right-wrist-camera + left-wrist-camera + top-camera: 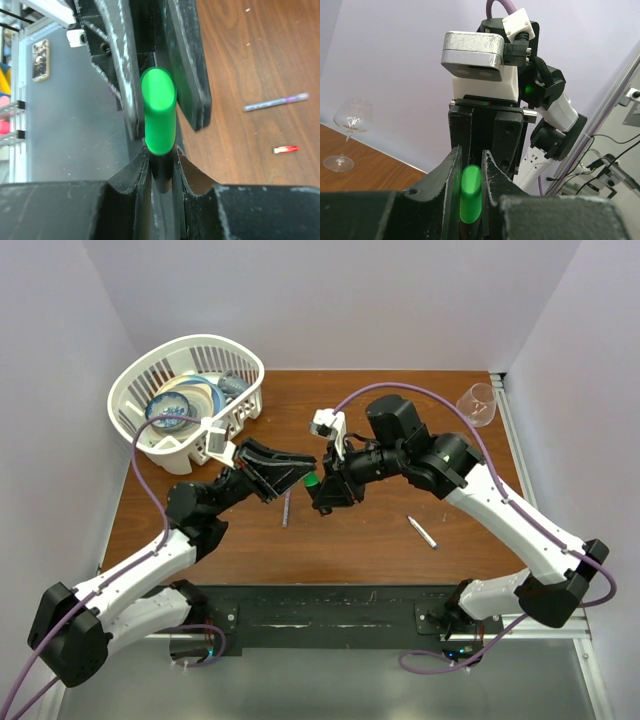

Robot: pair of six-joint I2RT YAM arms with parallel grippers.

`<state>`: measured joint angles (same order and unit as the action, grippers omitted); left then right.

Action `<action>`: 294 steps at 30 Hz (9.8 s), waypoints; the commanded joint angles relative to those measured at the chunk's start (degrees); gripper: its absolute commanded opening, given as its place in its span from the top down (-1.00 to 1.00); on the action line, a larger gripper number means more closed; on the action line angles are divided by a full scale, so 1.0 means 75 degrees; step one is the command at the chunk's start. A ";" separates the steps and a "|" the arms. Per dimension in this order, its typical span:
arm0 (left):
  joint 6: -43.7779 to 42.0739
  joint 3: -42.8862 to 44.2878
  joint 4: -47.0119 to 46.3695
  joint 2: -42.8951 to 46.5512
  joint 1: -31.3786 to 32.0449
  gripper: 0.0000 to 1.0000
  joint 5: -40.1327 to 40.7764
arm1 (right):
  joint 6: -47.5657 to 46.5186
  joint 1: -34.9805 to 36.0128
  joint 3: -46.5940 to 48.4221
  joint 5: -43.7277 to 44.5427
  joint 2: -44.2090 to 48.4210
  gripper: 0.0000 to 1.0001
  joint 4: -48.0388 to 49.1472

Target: Insert the pens into the pen caps

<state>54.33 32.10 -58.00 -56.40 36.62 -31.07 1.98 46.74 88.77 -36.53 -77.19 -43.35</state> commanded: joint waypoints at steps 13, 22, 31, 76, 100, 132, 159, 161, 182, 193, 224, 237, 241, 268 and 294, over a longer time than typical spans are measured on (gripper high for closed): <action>-0.2319 0.0852 0.6358 -0.0061 0.0860 1.00 -0.3557 | -0.1213 -0.0478 0.0880 0.1052 0.0506 1.00 0.4374; -0.1876 0.0723 0.6115 -0.0004 0.0450 1.00 -0.3955 | -0.1681 -0.0502 0.0550 0.0653 0.0905 1.00 0.4387; -0.0849 0.0013 0.4762 -0.0190 0.0473 1.00 -0.3954 | -0.1939 -0.0502 0.0820 0.0628 0.0542 1.00 0.4397; -0.2590 0.6816 0.8177 -0.2018 -0.1437 -0.39 -0.1671 | -0.0323 -0.0865 -0.2705 0.0628 0.1559 1.00 0.4713; -0.4559 0.1394 1.0393 0.1871 -0.1602 -0.99 0.4798 | 0.5782 -0.0268 -0.2392 0.4977 -0.3347 0.87 0.3765; -0.4502 0.0678 0.9831 0.2973 -0.1602 -0.99 0.4741 | 0.3970 -0.0372 -0.0902 0.6858 -0.3151 -0.04 0.0508; -0.4536 0.0748 0.9913 0.2856 -0.1602 -0.97 0.4189 | -0.0592 -0.3513 -0.2660 0.5656 -0.2517 0.15 -0.1767; -0.4536 0.0748 0.9924 0.2856 -0.1602 -0.97 0.4178 | -0.0662 -0.3525 -0.2707 0.5423 -0.2657 0.15 -0.1708; -0.4653 0.0759 0.9971 0.2774 -0.1578 -0.96 0.4178 | -0.0803 -0.3654 -0.3130 0.5352 -0.4017 0.46 -0.1110; -0.4279 0.0725 0.9632 0.2751 -0.1578 -0.81 0.2679 | -0.0394 -0.3631 -0.2942 0.4674 -0.3679 0.99 -0.0572; -0.2732 0.1322 0.5811 -0.1163 -0.0195 -0.47 0.0029 | 0.4927 -0.2142 -0.4043 0.1168 0.0974 1.00 0.5077; -0.2650 0.1580 0.5437 -0.1597 -0.0125 -0.06 -0.0345 | 0.5432 -0.1896 -0.4313 0.0828 0.1257 1.00 0.5745; -0.2288 0.1498 0.4980 -0.1597 -0.0137 0.65 -0.0650 | 0.5443 -0.1884 -0.4406 0.0712 0.1280 1.00 0.5943; -0.4946 0.1547 1.0054 0.1543 -0.1613 1.00 0.3040 | 0.3791 -0.2998 -0.0237 0.2727 -0.3569 -0.13 0.5745; -0.5275 0.1029 0.9702 0.2469 -0.1613 1.00 0.3217 | 0.4365 -0.2986 0.5097 0.2329 -0.9676 -0.14 0.5592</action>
<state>16.25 39.57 17.23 -38.54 24.51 -7.92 33.06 24.32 123.85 -15.75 -148.99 -0.89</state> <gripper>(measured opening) 0.168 0.574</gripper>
